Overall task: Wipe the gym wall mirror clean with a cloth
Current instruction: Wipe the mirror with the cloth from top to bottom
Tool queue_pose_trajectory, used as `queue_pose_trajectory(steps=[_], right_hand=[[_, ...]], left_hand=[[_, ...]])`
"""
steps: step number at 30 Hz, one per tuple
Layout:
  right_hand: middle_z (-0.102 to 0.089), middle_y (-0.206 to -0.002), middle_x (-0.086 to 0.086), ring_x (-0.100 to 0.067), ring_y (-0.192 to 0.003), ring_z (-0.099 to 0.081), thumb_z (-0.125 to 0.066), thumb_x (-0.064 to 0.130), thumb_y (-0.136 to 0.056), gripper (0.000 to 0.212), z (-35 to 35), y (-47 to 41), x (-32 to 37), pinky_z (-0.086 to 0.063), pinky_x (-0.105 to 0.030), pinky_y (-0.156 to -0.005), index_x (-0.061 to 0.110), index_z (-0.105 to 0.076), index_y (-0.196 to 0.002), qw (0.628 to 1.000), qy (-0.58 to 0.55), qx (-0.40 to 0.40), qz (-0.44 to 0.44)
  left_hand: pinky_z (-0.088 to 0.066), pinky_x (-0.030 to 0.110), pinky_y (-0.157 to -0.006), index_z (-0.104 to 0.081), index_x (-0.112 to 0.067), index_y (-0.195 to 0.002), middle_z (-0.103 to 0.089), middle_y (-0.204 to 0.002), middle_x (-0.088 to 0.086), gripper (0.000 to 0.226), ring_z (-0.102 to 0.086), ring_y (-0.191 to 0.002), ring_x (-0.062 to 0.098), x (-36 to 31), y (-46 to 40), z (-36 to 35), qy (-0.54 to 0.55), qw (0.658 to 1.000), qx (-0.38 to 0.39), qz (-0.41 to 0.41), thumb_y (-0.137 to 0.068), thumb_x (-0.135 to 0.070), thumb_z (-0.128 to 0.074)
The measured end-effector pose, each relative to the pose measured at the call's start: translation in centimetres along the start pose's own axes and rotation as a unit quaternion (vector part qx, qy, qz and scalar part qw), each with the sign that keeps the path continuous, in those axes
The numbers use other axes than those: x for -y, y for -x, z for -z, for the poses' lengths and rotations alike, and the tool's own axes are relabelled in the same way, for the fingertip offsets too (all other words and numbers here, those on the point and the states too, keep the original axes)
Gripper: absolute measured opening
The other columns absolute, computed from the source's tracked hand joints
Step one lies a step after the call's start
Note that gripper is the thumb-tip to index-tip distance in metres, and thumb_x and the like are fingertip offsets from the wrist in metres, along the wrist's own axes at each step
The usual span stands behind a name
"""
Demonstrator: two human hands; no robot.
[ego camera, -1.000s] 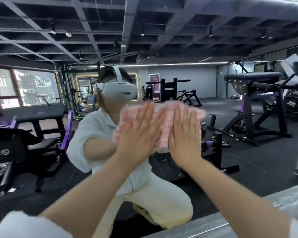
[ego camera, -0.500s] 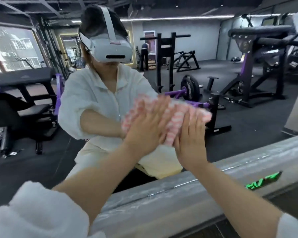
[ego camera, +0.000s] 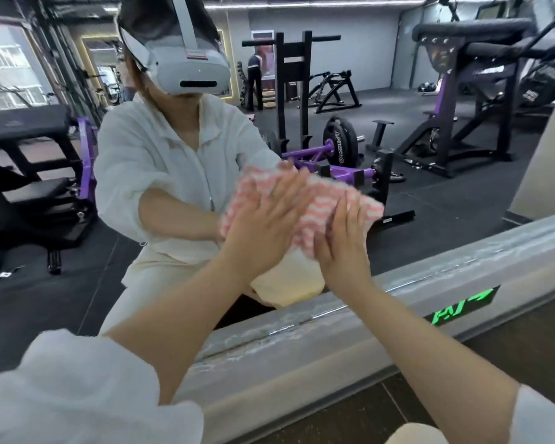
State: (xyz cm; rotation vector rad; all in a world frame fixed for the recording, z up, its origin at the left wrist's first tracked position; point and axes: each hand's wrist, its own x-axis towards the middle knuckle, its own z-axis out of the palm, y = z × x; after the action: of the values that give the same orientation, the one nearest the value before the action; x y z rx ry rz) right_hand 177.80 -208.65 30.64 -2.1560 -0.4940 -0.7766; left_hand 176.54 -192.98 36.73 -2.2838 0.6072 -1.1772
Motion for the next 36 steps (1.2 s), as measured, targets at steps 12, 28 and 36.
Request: queue_pose_trajectory(steps=[12,28,36], right_hand=[[0.014,-0.151,-0.038,-0.046,-0.144,0.008,-0.046,0.024,-0.098,0.084,-4.7,6.3,-1.7,-0.001,-0.047,-0.118,-0.01,0.017,-0.143,0.946,0.126,0.155,-0.256],[-0.026,-0.154,-0.017,-0.028,-0.136,-0.035,-0.031,0.031,-0.103,0.062,-8.5,12.2,2.7,-0.035,-0.034,-0.107,0.004,-0.004,-0.152,0.937,0.064,0.27,-0.211],[-0.017,-0.151,-0.023,-0.053,-0.134,-0.014,-0.008,0.041,-0.103,0.062,-7.9,4.9,6.8,-0.018,-0.059,-0.11,0.0,-0.009,-0.149,0.994,0.083,0.044,0.05]], left_hand=[[-0.018,0.048,-0.102,0.007,-0.003,-0.146,-0.006,-0.152,-0.006,0.08,-0.02,-0.143,0.015,-6.8,5.7,-5.2,-0.046,0.986,0.103,-0.123,-0.082,-0.03,-0.032],[-0.022,0.035,-0.107,-0.031,-0.018,-0.146,-0.02,-0.148,-0.008,0.087,-0.037,-0.135,0.007,-6.4,16.8,-5.0,0.016,0.976,0.176,-0.129,-0.07,-0.045,-0.064],[-0.046,0.049,-0.089,-0.006,0.0,-0.148,-0.013,-0.153,0.0,0.082,-0.013,-0.141,0.025,2.7,12.0,0.6,-0.003,0.998,0.057,-0.013,-0.084,-0.035,-0.041]])
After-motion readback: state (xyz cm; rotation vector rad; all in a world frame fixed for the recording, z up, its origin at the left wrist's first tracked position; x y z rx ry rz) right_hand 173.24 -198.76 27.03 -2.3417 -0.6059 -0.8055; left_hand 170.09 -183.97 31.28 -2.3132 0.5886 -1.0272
